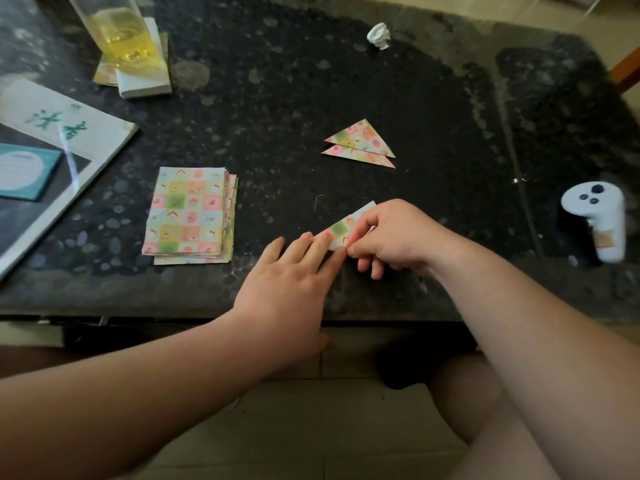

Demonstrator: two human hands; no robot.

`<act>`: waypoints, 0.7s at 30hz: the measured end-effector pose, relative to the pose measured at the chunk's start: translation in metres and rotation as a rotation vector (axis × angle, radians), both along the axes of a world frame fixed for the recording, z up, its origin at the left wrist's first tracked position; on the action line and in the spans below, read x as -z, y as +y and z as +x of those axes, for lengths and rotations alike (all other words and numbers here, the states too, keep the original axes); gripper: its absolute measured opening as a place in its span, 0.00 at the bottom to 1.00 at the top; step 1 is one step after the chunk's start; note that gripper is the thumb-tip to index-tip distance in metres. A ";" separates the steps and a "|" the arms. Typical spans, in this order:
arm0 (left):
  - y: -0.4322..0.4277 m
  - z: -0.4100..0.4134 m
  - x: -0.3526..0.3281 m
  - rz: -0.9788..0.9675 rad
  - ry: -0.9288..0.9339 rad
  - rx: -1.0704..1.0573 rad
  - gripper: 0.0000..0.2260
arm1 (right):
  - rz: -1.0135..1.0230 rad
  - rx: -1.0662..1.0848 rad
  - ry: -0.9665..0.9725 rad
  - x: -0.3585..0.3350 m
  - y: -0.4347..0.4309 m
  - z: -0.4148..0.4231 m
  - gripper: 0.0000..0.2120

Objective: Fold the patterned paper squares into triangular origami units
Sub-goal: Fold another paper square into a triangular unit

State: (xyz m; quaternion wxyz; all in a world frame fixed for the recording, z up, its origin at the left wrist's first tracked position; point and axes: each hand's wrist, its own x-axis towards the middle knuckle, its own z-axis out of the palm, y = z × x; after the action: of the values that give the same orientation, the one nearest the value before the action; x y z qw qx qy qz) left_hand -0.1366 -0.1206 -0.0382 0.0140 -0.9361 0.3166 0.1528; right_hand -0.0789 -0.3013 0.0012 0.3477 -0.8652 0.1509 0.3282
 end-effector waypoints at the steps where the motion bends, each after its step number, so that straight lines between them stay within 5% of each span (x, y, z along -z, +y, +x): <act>1: 0.000 0.001 0.001 0.009 -0.008 0.009 0.53 | 0.000 -0.003 -0.001 0.001 0.001 0.000 0.04; 21: -0.003 0.003 -0.007 0.109 0.000 0.053 0.53 | -0.055 0.002 0.097 0.008 -0.064 -0.013 0.05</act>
State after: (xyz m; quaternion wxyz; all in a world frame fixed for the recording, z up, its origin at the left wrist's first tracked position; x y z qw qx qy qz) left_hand -0.1333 -0.1233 -0.0310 0.0692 -0.9252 0.3323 0.1695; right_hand -0.0920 -0.3655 -0.0065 0.3163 -0.8574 0.1772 0.3653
